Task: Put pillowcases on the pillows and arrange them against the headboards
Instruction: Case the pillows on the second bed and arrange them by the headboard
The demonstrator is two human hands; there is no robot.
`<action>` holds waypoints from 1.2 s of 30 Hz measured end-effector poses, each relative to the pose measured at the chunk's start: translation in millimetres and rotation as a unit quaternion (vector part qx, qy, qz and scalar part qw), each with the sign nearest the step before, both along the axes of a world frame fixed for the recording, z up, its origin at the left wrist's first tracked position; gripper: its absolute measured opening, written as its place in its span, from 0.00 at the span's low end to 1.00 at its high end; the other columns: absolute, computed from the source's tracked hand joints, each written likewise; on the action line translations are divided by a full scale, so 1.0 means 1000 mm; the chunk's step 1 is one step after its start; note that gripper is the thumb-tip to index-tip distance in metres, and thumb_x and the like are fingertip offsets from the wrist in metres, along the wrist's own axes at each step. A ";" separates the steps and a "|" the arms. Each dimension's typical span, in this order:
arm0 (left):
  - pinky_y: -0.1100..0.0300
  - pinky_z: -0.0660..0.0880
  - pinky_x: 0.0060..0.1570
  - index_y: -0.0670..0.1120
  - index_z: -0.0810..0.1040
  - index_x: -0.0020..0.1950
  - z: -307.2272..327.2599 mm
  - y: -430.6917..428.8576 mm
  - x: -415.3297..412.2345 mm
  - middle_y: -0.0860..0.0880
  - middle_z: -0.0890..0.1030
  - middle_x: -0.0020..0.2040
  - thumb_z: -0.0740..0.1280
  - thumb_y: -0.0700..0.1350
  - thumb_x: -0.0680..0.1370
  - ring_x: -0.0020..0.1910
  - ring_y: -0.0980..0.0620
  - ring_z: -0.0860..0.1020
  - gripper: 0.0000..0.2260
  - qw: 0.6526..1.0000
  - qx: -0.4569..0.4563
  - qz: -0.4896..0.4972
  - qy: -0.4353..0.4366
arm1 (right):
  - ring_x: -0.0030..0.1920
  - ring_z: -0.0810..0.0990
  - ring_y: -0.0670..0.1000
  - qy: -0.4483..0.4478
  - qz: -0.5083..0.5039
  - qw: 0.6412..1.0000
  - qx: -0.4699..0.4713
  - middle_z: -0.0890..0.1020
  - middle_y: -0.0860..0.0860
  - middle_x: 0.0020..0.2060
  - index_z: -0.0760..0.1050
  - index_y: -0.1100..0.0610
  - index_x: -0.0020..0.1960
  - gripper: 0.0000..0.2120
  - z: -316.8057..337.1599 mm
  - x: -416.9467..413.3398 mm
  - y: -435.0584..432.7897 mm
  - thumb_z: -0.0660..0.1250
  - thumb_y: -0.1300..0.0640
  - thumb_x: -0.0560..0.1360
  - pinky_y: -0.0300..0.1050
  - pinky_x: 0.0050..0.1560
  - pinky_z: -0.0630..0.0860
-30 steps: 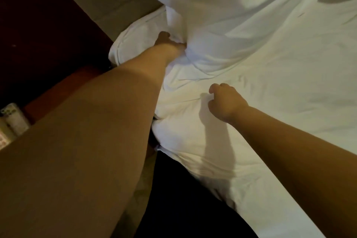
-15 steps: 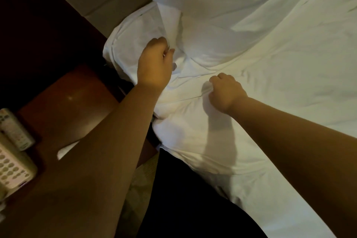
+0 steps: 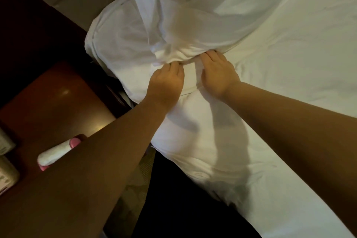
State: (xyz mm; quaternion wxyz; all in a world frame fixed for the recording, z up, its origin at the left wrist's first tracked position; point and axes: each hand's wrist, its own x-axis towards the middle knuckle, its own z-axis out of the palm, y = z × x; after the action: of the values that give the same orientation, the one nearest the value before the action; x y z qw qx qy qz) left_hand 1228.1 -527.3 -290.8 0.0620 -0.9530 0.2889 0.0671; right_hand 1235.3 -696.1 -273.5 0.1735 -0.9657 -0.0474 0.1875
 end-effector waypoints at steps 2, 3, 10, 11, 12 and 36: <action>0.60 0.65 0.25 0.43 0.80 0.37 0.003 -0.001 0.008 0.46 0.78 0.33 0.67 0.32 0.69 0.27 0.49 0.72 0.07 1.000 0.012 -0.002 -0.018 | 0.64 0.70 0.62 -0.035 0.021 0.999 -0.001 0.73 0.58 0.65 0.70 0.61 0.67 0.23 -0.001 0.007 -0.004 0.58 0.64 0.73 0.58 0.59 0.71; 0.60 0.65 0.24 0.44 0.79 0.36 0.005 -0.004 0.012 0.46 0.77 0.32 0.68 0.32 0.68 0.26 0.50 0.72 0.07 1.000 0.022 -0.003 -0.015 | 0.62 0.72 0.62 -0.050 0.028 0.998 0.001 0.75 0.58 0.64 0.71 0.61 0.66 0.23 -0.001 0.011 -0.006 0.57 0.63 0.72 0.58 0.58 0.72; 0.63 0.66 0.22 0.45 0.77 0.28 0.004 -0.022 0.031 0.48 0.74 0.25 0.75 0.36 0.53 0.21 0.51 0.72 0.10 0.996 0.009 0.010 0.091 | 0.57 0.74 0.64 -0.089 0.042 0.995 0.005 0.77 0.59 0.60 0.74 0.60 0.62 0.22 0.001 0.022 -0.012 0.59 0.63 0.69 0.58 0.54 0.74; 0.63 0.68 0.24 0.44 0.77 0.29 0.014 -0.026 0.028 0.46 0.75 0.25 0.75 0.35 0.54 0.22 0.50 0.73 0.10 0.997 0.014 0.021 0.070 | 0.57 0.74 0.65 -0.089 0.049 0.995 0.001 0.77 0.59 0.60 0.74 0.60 0.62 0.22 0.002 0.022 -0.013 0.60 0.62 0.68 0.58 0.54 0.74; 0.61 0.70 0.26 0.42 0.77 0.32 0.019 -0.026 0.020 0.44 0.76 0.28 0.74 0.33 0.57 0.25 0.48 0.75 0.10 0.998 -0.003 0.015 0.066 | 0.56 0.74 0.65 -0.091 0.058 0.994 -0.008 0.77 0.59 0.60 0.74 0.60 0.61 0.22 0.001 0.022 -0.014 0.62 0.60 0.67 0.57 0.53 0.75; 0.56 0.69 0.48 0.44 0.74 0.57 0.025 -0.080 -0.010 0.46 0.76 0.54 0.55 0.41 0.81 0.51 0.46 0.76 0.10 0.989 -0.017 0.055 0.139 | 0.52 0.77 0.62 -0.080 0.036 0.988 -0.125 0.79 0.60 0.51 0.77 0.61 0.55 0.12 -0.019 0.017 -0.063 0.63 0.56 0.76 0.54 0.48 0.72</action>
State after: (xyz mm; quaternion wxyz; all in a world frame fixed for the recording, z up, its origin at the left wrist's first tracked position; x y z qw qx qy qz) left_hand 1217.8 -607.5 -266.1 0.0011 -0.9496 0.2432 0.1975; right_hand 1252.6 -758.9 -292.5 0.0398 -0.9893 -0.0716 0.1206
